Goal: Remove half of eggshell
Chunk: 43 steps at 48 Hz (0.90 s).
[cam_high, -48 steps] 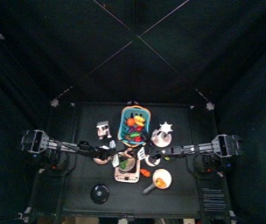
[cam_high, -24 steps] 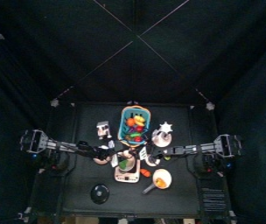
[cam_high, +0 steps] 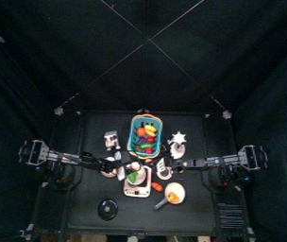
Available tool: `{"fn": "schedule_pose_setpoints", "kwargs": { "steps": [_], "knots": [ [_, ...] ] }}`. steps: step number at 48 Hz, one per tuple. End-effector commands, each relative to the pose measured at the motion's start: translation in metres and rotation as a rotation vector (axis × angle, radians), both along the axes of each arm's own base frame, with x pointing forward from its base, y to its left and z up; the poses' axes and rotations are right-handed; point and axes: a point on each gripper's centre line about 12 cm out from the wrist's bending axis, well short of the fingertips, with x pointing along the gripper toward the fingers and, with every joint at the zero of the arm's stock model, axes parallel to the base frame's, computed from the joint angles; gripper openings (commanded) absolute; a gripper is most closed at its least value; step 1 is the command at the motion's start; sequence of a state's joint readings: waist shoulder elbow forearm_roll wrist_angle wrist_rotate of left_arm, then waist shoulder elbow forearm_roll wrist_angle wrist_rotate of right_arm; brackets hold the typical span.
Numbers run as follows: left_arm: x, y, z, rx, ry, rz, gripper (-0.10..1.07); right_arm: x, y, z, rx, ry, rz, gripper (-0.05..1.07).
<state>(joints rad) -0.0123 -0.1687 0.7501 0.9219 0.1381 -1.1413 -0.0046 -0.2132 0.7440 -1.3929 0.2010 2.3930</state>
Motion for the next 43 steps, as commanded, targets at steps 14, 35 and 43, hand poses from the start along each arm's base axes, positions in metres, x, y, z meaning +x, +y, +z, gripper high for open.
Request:
{"fn": "schedule_pose_setpoints", "kwargs": {
  "steps": [14, 35, 43],
  "knots": [
    [0.002, 0.001, 0.01, 0.01, -0.029, -0.005, 0.76, -0.02, 0.01, -0.015, 0.063, 0.04, -0.022, 0.67],
    [0.002, 0.001, 0.011, 0.011, -0.031, -0.006, 0.76, -0.021, 0.008, -0.026, 0.048, 0.079, -0.038, 0.67],
    [0.002, 0.001, 0.01, 0.01, -0.031, -0.005, 0.76, -0.021, 0.009, -0.026, 0.049, 0.079, -0.034, 0.67]
  ]
}}
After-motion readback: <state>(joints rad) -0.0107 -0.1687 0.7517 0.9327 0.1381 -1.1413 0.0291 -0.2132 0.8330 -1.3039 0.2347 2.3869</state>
